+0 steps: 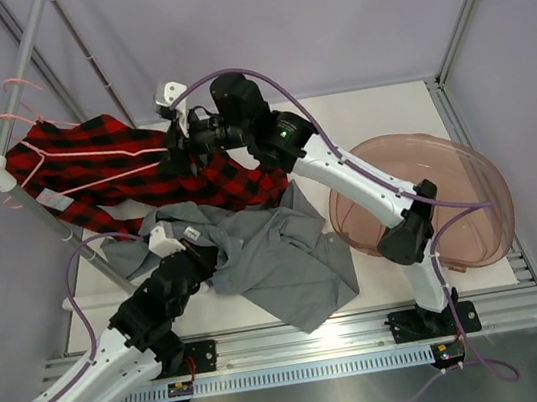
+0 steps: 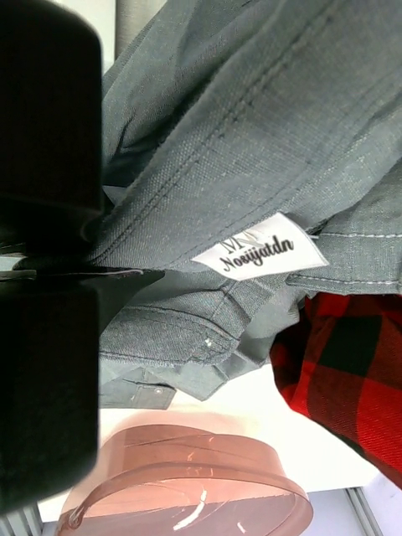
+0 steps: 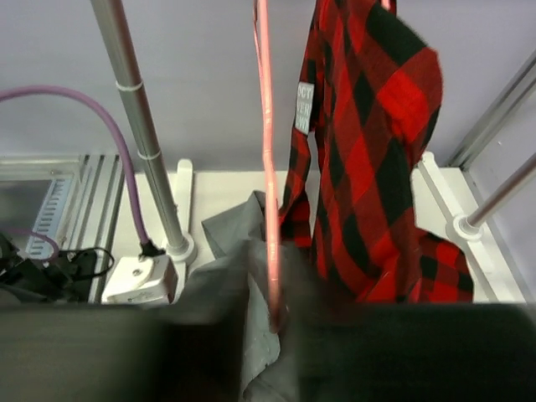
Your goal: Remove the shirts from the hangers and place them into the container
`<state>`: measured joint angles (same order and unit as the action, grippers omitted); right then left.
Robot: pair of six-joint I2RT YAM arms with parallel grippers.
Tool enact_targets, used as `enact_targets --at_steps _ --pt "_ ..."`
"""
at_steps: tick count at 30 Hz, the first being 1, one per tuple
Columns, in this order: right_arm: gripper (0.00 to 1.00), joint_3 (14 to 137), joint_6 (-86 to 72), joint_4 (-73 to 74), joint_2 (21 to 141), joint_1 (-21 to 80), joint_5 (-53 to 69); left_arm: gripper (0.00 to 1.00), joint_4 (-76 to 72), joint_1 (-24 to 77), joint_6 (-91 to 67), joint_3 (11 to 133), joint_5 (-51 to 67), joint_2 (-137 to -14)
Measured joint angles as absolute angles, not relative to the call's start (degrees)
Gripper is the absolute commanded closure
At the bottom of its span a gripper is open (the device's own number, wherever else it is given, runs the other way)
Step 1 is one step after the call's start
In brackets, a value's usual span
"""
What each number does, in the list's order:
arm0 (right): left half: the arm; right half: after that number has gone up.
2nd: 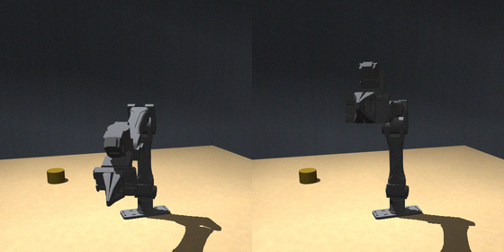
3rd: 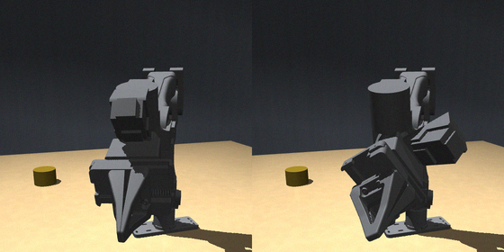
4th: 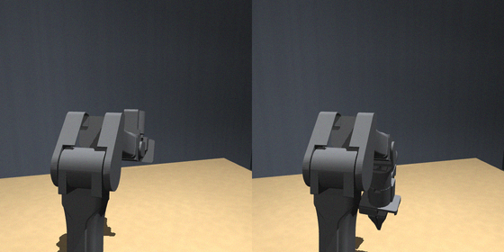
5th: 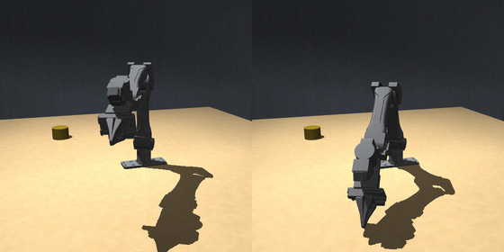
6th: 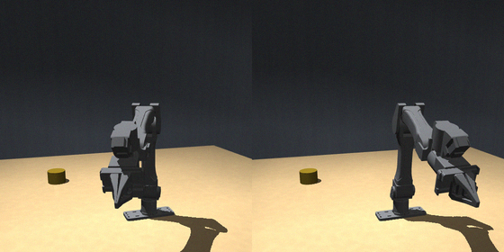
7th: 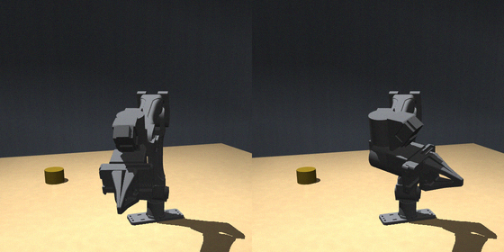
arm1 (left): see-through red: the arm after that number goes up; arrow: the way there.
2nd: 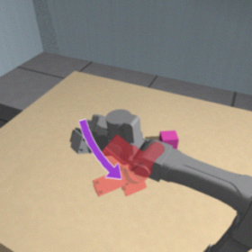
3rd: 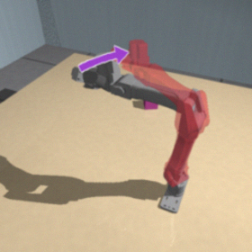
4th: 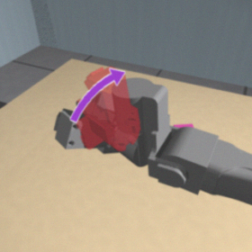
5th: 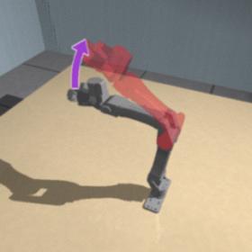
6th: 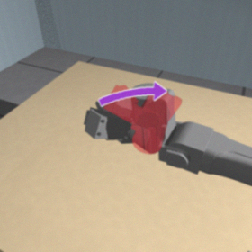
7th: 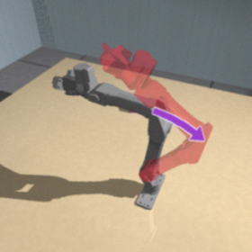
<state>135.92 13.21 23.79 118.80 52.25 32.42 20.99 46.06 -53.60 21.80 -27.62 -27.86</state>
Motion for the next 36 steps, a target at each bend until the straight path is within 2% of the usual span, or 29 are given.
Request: enact_targets --at_steps 1,8,11,16,20,23,26,28,29,31,33,36 --pt "0.01 133.95 13.43 23.83 117.45 52.73 31.51 1.00 21.12 46.09 -53.39 21.96 -27.59 -27.99" --pt "0.01 119.00 9.30 22.94 105.56 57.32 17.47 1.00 20.40 46.37 -47.64 28.38 -24.88 -34.20" --pt "0.00 109.91 5.37 23.97 95.92 57.34 5.69 1.00 19.49 47.66 -43.42 33.61 -22.15 -38.33" --pt "0.00 104.47 1.13 31.11 79.83 56.88 -16.43 1.00 18.81 53.15 -37.04 43.81 -18.70 -45.04" --pt "0.01 101.91 -1.87 38.30 64.93 56.77 -30.85 1.00 20.56 62.30 -31.53 59.57 -18.26 -56.45" --pt "0.08 101.86 -5.67 44.45 55.27 56.71 -38.19 1.00 23.46 67.68 -25.91 77.17 -17.52 -68.84" --pt "0.17 101.01 -10.02 49.41 46.50 56.60 -41.41 1.00 29.43 69.10 -19.29 99.79 -15.75 -81.87" --pt "0.17 98.41 -12.93 52.45 41.67 56.60 -42.15 1.00 31.27 68.88 -14.26 117.43 -15.14 -91.37" --pt "0.14 96.66 -14.26 53.82 40.07 56.60 -42.06 1.00 32.14 68.47 -11.92 125.71 -14.59 -95.77" --pt "0.01 92.49 -16.73 56.31 38.65 56.60 -40.47 1.00 32.64 67.22 -8.23 138.74 -12.34 -102.48" --pt "0.00 87.15 -18.50 57.17 38.48 56.62 -37.74 1.00 30.87 65.45 -5.56 139.55 -10.48 -103.07" --pt "0.01 77.25 -20.29 57.21 37.36 56.62 -31.75 1.00 26.26 62.89 -3.36 131.96 -7.35 -100.29"
